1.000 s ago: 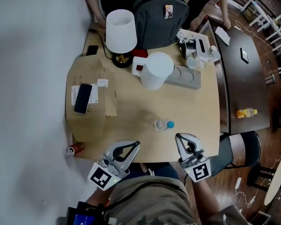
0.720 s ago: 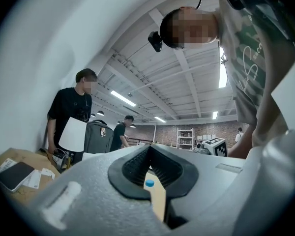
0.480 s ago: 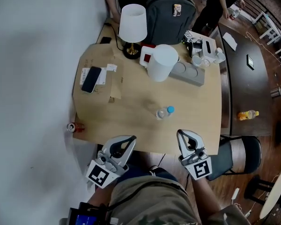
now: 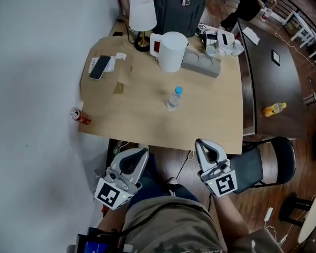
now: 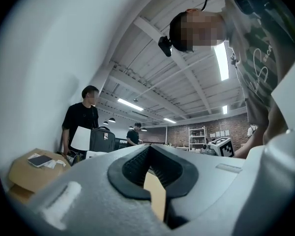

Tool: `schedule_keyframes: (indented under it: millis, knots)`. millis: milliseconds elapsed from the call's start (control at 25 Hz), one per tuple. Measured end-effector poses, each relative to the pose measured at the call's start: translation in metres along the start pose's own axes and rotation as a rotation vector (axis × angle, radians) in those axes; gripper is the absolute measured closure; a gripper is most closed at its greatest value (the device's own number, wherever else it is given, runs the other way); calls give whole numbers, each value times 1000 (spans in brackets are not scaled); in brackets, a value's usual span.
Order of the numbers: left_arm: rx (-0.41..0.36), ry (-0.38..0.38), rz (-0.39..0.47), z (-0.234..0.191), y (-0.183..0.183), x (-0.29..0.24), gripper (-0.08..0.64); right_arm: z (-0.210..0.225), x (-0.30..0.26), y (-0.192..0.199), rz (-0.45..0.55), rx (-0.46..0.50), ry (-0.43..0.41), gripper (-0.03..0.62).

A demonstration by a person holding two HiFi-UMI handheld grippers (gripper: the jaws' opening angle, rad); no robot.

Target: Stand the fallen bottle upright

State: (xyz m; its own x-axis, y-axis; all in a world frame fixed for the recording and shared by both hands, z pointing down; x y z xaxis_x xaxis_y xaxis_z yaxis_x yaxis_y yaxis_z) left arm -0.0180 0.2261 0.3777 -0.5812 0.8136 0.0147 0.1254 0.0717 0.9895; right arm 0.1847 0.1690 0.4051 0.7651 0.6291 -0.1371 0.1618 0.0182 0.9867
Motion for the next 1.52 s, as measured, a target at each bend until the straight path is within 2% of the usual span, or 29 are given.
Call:
schedule_keyframes:
  millis: [320,520,680,880,1000,1160,1360,1520]
  knots:
    - [-24,29,16,96,-2,32,558,-48,90,-7,33,-28,6,588]
    - [-4,71,0,129,-5,46,558,-65,125,-8,23,-66,30,588]
    - [-2,95,30,127,-16,45,558,-68,126,-22,11,-2,78,589]
    - [-20,124,8,122,-25,53,558,-80,127,-40,34,-43,96,589]
    - [-15,122,44,117,-32,54,558,-81,123,-42,37,-23,100,588]
    - [-25,132,26,113,-30,55,558,-82,116,-42,43,-13,106,588]
    - [-111,150,-29,115,-29,54,558,-79,107,-43,52,-5,101,588]
    - [-66,138,1,109,-29,52,558,-76,102,-44,43,3,95,588]
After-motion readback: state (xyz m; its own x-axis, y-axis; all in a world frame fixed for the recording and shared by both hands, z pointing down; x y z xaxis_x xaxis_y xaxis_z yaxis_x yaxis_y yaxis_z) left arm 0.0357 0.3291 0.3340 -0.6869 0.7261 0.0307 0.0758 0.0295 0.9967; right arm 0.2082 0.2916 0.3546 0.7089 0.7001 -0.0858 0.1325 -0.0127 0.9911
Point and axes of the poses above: the fingertips, and each gripper's own axes: x backward along the fingers, z to its right, y out of its underside, the point moved 4 cm from there along x, backward along the fingers, and after that the axes turned 7 degrees about -z, right-handed, at the moved point
